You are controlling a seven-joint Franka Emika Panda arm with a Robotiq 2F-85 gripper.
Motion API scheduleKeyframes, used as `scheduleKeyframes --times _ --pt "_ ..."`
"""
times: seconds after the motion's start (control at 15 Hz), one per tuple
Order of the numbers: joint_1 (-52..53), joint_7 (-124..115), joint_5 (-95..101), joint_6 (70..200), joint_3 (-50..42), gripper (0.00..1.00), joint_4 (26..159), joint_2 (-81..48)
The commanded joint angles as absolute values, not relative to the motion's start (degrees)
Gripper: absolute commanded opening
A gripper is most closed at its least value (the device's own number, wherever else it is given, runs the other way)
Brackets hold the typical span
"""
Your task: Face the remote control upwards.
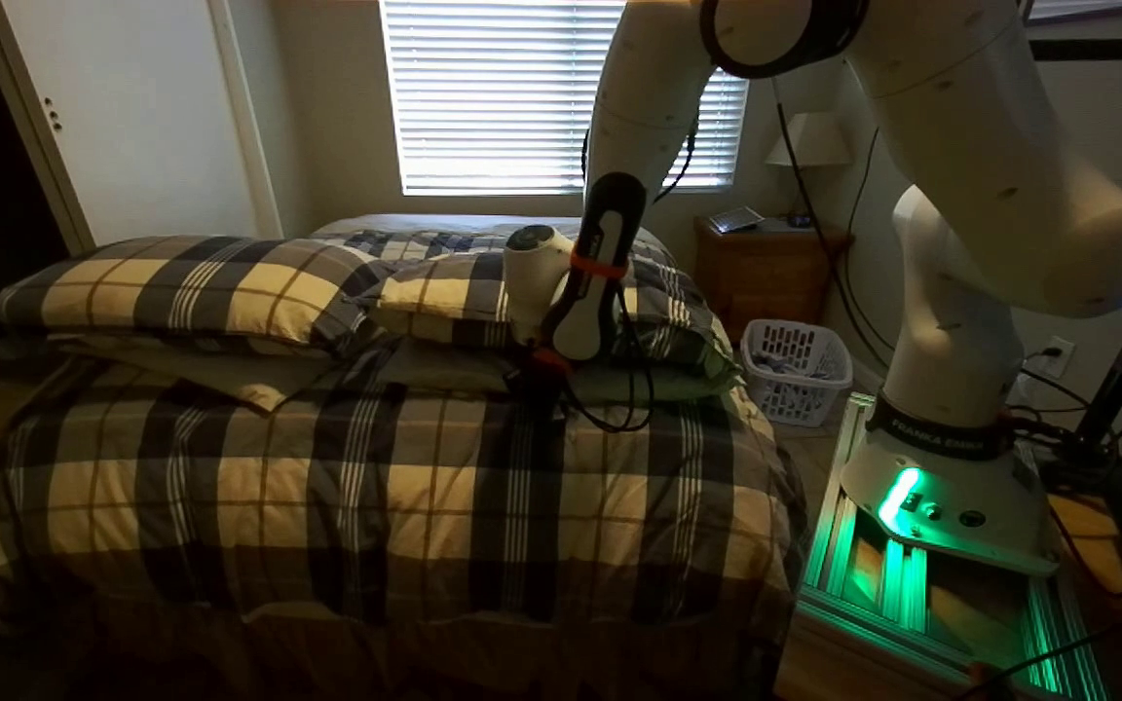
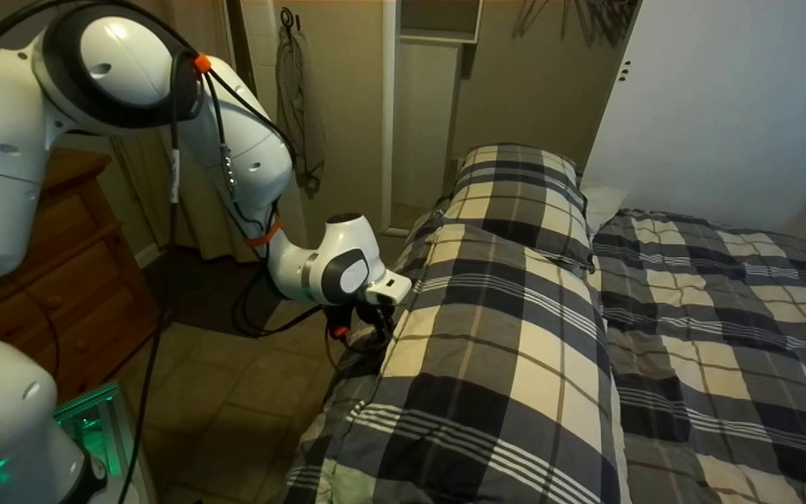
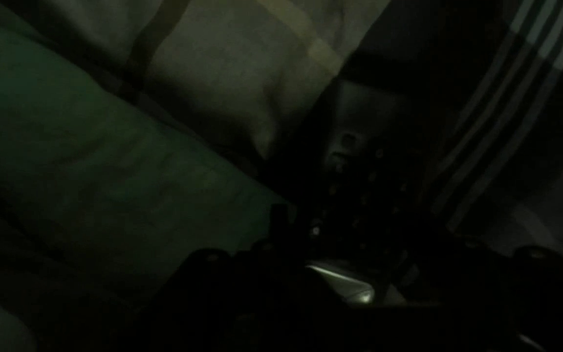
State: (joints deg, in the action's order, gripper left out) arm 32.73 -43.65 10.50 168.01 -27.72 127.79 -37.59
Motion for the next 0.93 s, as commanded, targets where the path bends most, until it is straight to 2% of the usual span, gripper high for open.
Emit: scheduleKeyframes --times 0.0,0.87 --pt "36.4 -41.6 13.7 167.5 -31.4 0.37 125.2 -40.5" --pt "37.9 -25.3 15.0 164.4 -29.4 0.37 123.8 -43.0"
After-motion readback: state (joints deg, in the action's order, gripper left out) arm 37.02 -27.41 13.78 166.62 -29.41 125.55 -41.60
